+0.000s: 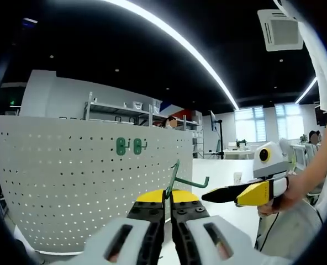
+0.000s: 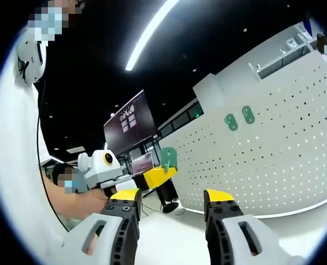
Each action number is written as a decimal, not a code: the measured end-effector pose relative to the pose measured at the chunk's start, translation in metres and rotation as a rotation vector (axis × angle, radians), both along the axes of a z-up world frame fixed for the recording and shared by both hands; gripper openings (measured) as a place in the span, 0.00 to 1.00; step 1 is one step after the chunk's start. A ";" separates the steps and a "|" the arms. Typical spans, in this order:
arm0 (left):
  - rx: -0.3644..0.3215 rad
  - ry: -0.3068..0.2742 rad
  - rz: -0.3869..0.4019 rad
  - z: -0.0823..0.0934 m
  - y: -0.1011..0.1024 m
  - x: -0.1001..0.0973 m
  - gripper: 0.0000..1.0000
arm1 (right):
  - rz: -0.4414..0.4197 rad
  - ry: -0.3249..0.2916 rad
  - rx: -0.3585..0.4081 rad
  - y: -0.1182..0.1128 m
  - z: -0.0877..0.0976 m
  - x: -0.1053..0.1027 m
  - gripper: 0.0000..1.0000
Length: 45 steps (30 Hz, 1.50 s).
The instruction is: Insert the hook assembly into the mounting plate slot until the hook locks in place.
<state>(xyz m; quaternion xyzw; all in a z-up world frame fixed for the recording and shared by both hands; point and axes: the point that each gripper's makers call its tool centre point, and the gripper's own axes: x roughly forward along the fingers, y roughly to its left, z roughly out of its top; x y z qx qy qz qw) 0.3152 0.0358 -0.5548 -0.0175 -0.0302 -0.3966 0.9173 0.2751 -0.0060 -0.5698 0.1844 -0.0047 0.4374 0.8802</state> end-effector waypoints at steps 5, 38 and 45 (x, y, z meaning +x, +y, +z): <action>0.000 -0.001 -0.007 0.001 -0.005 -0.002 0.02 | -0.007 -0.002 0.017 0.003 0.005 0.004 0.42; -0.033 -0.004 -0.001 0.008 -0.016 -0.007 0.01 | -0.042 -0.006 0.129 0.017 0.034 0.027 0.10; -0.047 0.007 0.022 0.008 -0.013 -0.006 0.01 | -0.059 0.034 0.164 0.022 0.035 0.029 0.04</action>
